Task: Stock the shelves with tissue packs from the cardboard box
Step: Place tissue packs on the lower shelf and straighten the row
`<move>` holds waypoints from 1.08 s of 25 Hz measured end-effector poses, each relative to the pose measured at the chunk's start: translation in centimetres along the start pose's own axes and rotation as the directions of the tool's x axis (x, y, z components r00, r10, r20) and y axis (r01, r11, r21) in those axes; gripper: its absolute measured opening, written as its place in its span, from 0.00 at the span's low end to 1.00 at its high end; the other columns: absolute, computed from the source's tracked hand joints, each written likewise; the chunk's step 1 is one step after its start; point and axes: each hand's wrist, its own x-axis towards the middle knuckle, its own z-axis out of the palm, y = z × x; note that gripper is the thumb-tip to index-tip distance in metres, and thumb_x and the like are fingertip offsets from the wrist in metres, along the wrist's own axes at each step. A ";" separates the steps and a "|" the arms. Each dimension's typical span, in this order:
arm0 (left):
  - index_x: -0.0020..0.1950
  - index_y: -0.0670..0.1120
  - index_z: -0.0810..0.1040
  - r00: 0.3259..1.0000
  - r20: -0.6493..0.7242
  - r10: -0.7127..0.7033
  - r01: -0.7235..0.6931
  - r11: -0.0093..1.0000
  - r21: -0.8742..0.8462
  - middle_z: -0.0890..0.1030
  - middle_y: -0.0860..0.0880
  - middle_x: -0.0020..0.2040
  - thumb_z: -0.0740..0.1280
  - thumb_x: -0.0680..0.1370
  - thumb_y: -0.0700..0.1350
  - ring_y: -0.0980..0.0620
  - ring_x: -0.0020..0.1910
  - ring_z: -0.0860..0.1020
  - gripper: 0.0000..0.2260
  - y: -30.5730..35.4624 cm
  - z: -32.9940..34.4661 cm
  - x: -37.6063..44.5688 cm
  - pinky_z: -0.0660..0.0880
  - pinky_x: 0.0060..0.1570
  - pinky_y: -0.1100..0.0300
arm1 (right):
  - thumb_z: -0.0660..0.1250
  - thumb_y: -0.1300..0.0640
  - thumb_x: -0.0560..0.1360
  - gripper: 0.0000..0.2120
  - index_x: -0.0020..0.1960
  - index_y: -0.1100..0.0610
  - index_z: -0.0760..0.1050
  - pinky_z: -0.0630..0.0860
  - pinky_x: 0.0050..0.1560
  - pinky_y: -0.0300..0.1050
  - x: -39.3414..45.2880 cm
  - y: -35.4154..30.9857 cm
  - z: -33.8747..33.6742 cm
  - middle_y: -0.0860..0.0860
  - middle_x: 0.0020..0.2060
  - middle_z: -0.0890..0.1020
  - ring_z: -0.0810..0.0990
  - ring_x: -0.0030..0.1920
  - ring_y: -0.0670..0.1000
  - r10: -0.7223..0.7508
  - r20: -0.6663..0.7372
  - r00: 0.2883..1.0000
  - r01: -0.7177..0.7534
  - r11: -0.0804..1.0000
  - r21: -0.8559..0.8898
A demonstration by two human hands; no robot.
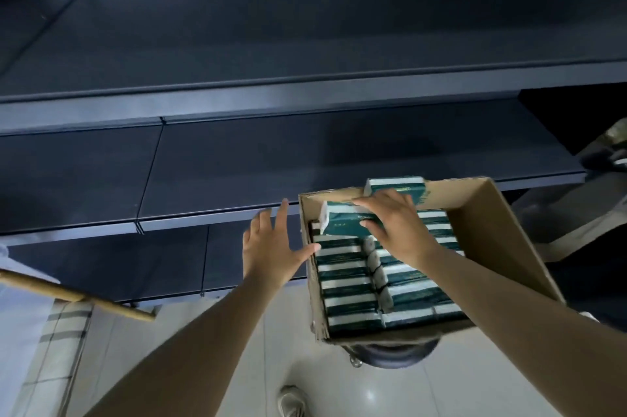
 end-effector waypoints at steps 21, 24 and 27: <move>0.78 0.50 0.50 0.807 -0.528 0.263 -0.236 0.964 0.119 0.59 0.43 0.74 0.65 0.68 0.70 0.44 0.74 0.56 0.47 35.0 -19.3 -6.5 0.57 0.70 0.49 | 0.63 0.68 0.75 0.16 0.61 0.58 0.75 0.72 0.54 0.58 -6.1 8.3 -40.8 0.53 0.53 0.76 0.70 0.56 0.56 -0.175 -0.297 0.939 0.160 0.984 -0.075; 0.77 0.48 0.53 0.768 -0.599 0.225 -0.224 0.972 0.078 0.61 0.41 0.73 0.66 0.67 0.70 0.43 0.73 0.58 0.47 40.7 -20.8 -5.5 0.59 0.69 0.48 | 0.62 0.67 0.76 0.15 0.61 0.58 0.75 0.72 0.54 0.57 -6.1 11.7 -45.4 0.52 0.52 0.76 0.68 0.55 0.54 -0.212 -0.340 0.916 0.201 0.977 -0.069; 0.77 0.48 0.54 0.734 -0.627 0.261 -0.245 0.963 0.115 0.62 0.41 0.73 0.64 0.67 0.71 0.43 0.73 0.59 0.47 45.5 -22.5 -4.2 0.60 0.69 0.48 | 0.61 0.67 0.76 0.15 0.61 0.57 0.75 0.72 0.54 0.55 -5.2 14.7 -49.5 0.52 0.51 0.76 0.68 0.53 0.53 -0.224 -0.384 0.896 0.211 0.975 -0.076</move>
